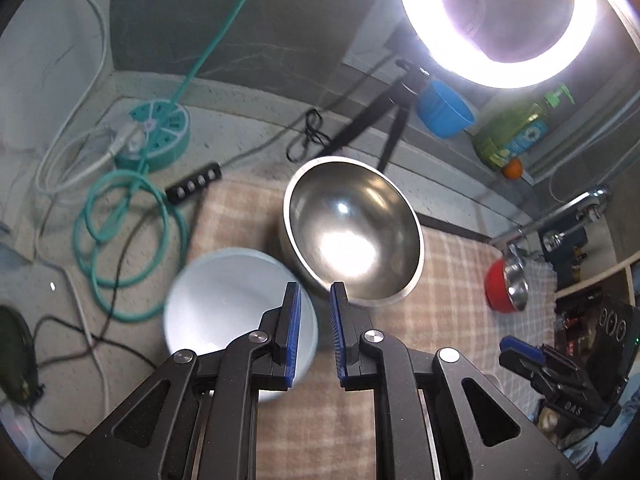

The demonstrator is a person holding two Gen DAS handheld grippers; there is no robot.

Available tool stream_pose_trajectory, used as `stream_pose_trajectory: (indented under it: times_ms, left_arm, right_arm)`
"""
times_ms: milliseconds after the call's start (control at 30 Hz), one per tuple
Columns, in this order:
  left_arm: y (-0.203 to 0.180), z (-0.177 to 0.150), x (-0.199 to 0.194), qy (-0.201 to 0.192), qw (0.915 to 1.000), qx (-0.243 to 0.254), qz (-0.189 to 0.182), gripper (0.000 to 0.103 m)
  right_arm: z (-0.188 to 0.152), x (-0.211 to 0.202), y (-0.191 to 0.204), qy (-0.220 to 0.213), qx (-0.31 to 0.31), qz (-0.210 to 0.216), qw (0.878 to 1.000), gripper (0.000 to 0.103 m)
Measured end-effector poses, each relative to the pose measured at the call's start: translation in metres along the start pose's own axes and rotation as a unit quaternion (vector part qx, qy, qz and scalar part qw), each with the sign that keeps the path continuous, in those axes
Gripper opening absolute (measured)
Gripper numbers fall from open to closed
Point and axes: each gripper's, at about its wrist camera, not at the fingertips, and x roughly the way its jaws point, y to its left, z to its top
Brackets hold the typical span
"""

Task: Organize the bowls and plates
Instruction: 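Move both grippers to the large steel bowl rim and close on it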

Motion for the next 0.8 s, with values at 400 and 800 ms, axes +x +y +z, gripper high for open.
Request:
stream_pose_trajectory:
  times_ms: [400,800]
  left_arm:
    - [0.006,0.042,0.047,0.038,0.999,0.019,0.013,0.013]
    - [0.02,0.056,0.069,0.052,0.9986,-0.003,0.014,0.013]
  right_arm:
    - [0.036,0.048,0.005,0.017,0.044,0.012,0.999,0.033]
    - [0.061,0.084,-0.013,0.011,0.111,0.051,0.992,0.033]
